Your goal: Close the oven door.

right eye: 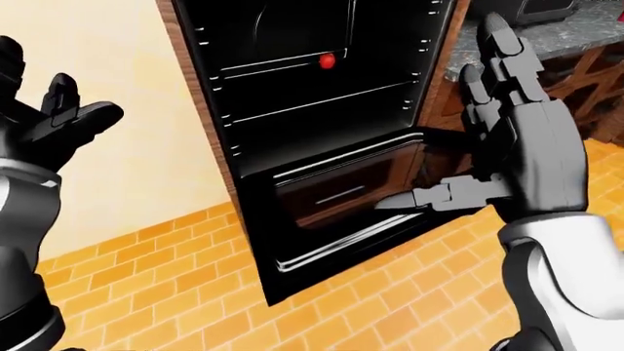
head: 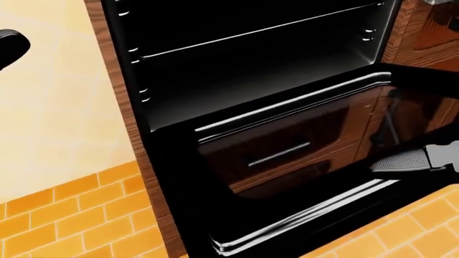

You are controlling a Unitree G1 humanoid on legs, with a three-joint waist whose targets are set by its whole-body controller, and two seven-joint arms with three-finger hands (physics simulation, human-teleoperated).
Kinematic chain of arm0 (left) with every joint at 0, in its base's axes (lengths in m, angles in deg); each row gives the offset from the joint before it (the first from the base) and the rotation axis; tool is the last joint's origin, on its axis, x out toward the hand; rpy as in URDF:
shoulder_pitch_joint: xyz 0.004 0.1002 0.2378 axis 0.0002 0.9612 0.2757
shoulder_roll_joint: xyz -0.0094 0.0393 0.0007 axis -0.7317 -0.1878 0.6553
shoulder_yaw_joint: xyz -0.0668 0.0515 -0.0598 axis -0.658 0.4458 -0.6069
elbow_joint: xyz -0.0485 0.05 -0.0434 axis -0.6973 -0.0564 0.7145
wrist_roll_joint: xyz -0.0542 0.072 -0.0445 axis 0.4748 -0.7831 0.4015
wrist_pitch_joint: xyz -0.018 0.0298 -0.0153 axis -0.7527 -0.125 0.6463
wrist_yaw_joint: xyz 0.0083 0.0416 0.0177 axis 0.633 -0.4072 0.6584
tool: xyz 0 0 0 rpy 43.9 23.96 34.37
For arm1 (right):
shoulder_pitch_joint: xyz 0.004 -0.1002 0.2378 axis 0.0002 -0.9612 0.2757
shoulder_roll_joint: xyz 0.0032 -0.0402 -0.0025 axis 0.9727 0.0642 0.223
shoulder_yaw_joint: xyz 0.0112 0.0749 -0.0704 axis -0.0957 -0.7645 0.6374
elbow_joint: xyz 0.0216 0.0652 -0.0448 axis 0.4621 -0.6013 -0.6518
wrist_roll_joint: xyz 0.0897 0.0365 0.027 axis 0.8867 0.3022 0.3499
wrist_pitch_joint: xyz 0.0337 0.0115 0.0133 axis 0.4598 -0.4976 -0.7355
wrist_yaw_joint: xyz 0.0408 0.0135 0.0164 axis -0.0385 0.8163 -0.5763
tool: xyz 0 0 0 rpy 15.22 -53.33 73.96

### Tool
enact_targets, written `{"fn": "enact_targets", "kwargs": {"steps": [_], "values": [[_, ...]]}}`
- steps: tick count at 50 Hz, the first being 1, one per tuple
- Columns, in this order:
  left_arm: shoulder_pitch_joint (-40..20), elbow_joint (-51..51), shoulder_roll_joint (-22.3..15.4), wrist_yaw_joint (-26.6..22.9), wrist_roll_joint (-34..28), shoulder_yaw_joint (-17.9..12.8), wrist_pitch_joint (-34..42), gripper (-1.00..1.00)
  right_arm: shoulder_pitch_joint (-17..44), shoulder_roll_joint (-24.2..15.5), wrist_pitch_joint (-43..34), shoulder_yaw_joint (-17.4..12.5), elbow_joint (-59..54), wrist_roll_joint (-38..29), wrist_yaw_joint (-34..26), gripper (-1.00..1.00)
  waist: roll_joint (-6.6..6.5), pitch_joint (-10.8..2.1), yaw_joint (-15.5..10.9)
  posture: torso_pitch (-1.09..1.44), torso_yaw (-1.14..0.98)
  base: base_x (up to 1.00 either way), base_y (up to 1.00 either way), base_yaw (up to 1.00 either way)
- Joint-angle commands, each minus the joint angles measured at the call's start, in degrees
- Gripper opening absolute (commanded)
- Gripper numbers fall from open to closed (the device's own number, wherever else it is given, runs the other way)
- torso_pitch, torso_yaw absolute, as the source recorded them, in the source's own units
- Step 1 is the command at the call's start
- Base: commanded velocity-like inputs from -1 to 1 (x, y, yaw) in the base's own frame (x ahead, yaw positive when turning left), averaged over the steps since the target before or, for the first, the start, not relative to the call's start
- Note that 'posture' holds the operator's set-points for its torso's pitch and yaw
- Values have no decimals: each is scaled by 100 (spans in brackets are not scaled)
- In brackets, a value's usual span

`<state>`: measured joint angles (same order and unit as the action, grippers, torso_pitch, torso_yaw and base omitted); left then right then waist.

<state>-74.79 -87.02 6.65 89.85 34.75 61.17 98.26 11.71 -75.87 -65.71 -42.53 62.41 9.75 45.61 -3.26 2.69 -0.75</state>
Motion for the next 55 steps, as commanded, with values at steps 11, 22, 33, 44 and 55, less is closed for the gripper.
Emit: {"fn": "enact_targets", "kwargs": {"steps": [11,22,33,44,55], "values": [[-204,-185,-66,-83,-2,14,-159,100,111,-105,215,-116,56,-25,100,100,574,-143,71,0,0,0,0,-12],[-212,-186,-76,-77,9,7,-153,100,144,-121,165,-110,84,7,129,100,-52,-95,67,0,0,0,0,-12],[-252,-207,-90,-25,52,14,-119,100,137,-141,194,-99,63,-4,142,100,365,-100,43,0,0,0,0,-11],[-249,-221,-104,-14,77,3,-114,100,162,-138,172,-102,70,20,146,100,388,-74,30,0,0,0,0,-7],[-236,-200,-107,-37,63,3,-137,100,166,-137,162,-101,72,41,155,100,102,-135,42,0,0,0,0,-8]]}}
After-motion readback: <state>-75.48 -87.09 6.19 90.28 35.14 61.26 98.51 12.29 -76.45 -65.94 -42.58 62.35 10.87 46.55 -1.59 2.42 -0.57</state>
